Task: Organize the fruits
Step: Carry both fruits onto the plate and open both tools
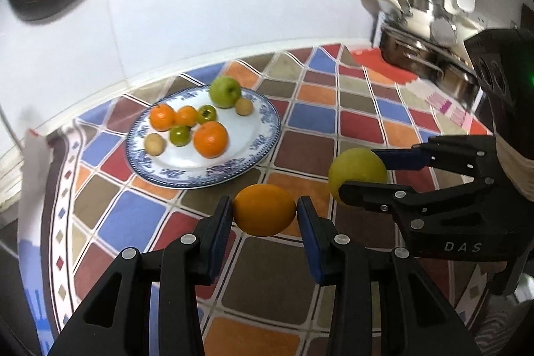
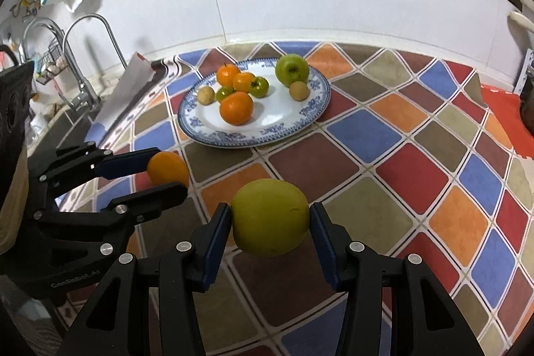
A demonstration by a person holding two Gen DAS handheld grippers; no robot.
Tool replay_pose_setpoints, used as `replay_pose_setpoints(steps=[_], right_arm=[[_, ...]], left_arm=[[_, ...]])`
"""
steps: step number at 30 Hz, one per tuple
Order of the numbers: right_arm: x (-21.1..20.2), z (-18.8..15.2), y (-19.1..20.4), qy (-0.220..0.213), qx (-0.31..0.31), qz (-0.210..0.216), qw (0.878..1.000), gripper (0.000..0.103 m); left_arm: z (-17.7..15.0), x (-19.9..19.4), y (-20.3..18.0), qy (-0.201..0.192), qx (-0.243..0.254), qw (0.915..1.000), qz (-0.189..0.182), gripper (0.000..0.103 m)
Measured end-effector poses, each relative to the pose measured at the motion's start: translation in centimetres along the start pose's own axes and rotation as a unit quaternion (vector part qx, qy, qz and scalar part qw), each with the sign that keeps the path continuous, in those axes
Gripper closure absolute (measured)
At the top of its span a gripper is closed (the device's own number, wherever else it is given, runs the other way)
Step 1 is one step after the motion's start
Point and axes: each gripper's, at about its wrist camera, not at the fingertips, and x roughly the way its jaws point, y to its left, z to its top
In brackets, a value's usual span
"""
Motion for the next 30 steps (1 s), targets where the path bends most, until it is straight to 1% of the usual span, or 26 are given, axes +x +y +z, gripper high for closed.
replay_pose_setpoints(steps=[3, 9, 19, 24, 30], right_arm=[[-1.1, 0.1, 0.5, -0.012, -0.001, -0.001, 1.000, 0.054], [-3.2, 0.2, 1.7, -0.039, -0.005, 0.008, 0.999, 0.054], [-5.7, 1.6, 2.8, -0.088, 0.000, 0.012, 0.996, 0.054], [-6.1, 2.7, 3.3, -0.107, -0.010, 0.009, 0.994, 0.054], [-5.7, 4.3, 3.5, -0.118, -0.012, 0.007, 0.993, 0.054]], left_arm=[[-0.1, -1.5, 0.0, -0.014, -0.012, 0.9998, 0.010, 0.063], [-0.2, -3.8, -0.3, -0.037, -0.013, 0.9991, 0.019, 0.063], [0.9, -6.9, 0.3, -0.074, -0.033, 0.9953, 0.054, 0.063], [1.9, -7.5, 1.0, -0.091, -0.039, 0.9928, 0.068, 0.063], [3.3, -7.3, 2.1, -0.104, -0.045, 0.9900, 0.085, 0.063]])
